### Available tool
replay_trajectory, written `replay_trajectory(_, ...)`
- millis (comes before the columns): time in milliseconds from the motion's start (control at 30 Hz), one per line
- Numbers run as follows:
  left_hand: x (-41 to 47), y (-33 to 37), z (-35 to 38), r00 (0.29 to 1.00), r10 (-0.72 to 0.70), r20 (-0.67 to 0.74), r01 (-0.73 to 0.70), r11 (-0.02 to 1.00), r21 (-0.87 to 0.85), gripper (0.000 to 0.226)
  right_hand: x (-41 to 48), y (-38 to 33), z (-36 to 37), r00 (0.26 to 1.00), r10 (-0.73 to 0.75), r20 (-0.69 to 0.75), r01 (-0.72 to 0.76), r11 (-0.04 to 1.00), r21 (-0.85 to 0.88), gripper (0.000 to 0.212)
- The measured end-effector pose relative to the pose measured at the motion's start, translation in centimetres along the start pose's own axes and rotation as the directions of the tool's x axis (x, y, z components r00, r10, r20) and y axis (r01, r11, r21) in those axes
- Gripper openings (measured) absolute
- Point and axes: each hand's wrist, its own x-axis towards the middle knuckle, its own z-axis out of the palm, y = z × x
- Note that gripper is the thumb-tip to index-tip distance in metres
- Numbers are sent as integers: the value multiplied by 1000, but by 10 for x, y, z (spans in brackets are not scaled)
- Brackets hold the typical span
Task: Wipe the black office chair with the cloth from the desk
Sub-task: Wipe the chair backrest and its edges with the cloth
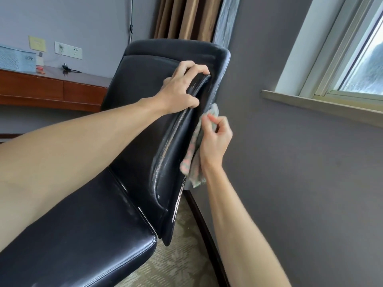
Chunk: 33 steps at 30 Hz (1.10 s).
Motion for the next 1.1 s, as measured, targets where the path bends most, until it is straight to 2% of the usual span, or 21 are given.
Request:
replay_trajectory(100,-2,2,1,1000,-7,-3,7,1000,1,72,-41,29,-14,995,103,15,-103,995,-16,23)
replay_trajectory(167,-2,5,2,1000,-14,-22,14,1000,-7,71,-44,32,-16,993,120,17,-119,992,-36,20)
replay_trajectory(300,-3,8,3,997,-31,-66,30,999,-14,69,-7,-3,0,999,29,12,-29,998,-52,31)
replay_trajectory(433,-5,9,3,998,-23,-59,22,1000,-21,68,20,-20,6,1000,-2,-12,2,1000,-18,17)
replay_trajectory(533,-6,9,4,998,-22,-60,20,999,-39,68,-4,-2,-1,1000,6,-5,-7,999,-33,22)
replay_trajectory(700,-7,10,6,998,-30,-55,28,999,-41,68,-100,69,-34,979,199,35,-194,974,-114,20)
replay_trajectory(800,-6,10,8,996,-34,-87,31,999,-35,69,-107,77,-35,964,265,4,-263,958,-118,19)
replay_trajectory(1000,-3,5,5,995,-10,-103,6,999,-33,69,-65,52,-17,975,217,-56,-217,976,1,12)
replay_trajectory(1100,-8,3,12,992,28,-123,-33,998,-44,73,-59,46,-16,972,233,-38,-232,972,48,3)
